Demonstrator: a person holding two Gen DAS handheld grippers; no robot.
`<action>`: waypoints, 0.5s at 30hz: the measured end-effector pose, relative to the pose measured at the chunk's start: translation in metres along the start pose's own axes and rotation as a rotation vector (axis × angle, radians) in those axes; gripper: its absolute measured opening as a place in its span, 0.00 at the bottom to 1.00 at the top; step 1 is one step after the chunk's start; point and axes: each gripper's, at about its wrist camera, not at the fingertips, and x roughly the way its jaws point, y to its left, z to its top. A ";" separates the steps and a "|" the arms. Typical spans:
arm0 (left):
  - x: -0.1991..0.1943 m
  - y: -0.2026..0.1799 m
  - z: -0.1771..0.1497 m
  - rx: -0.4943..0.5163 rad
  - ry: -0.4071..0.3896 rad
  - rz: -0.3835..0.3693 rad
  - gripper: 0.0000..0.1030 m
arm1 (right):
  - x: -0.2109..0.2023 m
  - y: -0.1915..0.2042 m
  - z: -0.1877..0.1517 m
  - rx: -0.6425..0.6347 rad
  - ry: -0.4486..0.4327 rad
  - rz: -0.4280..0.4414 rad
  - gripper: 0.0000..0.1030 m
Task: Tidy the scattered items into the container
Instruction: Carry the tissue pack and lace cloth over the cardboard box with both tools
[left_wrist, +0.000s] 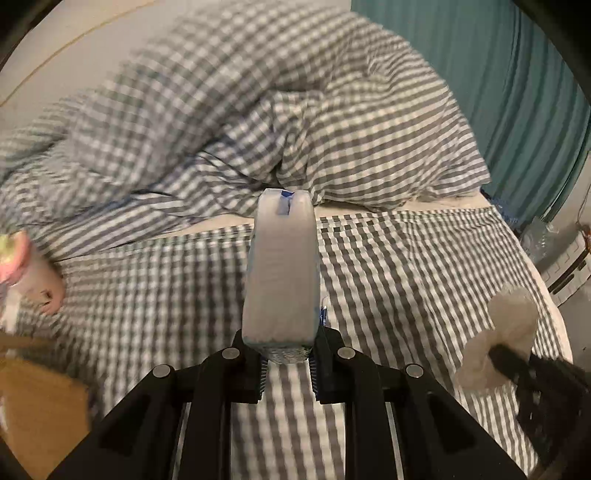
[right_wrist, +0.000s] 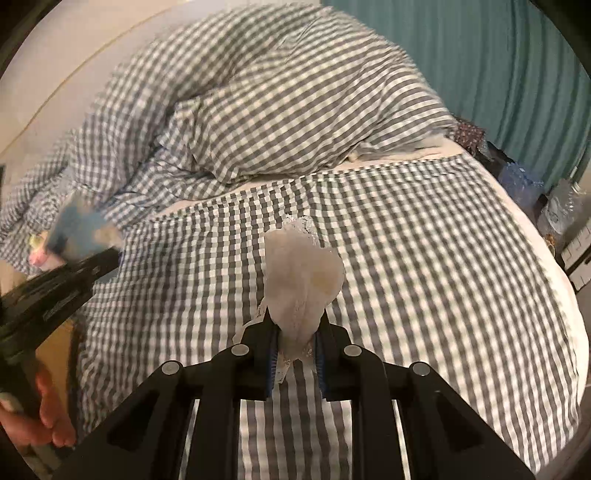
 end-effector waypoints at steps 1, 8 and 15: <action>-0.013 0.003 -0.005 0.001 -0.008 0.007 0.17 | -0.010 -0.002 -0.004 0.003 -0.006 0.002 0.16; -0.098 0.015 -0.054 -0.005 -0.055 0.036 0.17 | -0.080 -0.003 -0.033 -0.005 -0.074 0.003 0.16; -0.153 0.023 -0.105 -0.011 -0.089 0.051 0.17 | -0.125 0.021 -0.076 -0.052 -0.107 0.001 0.16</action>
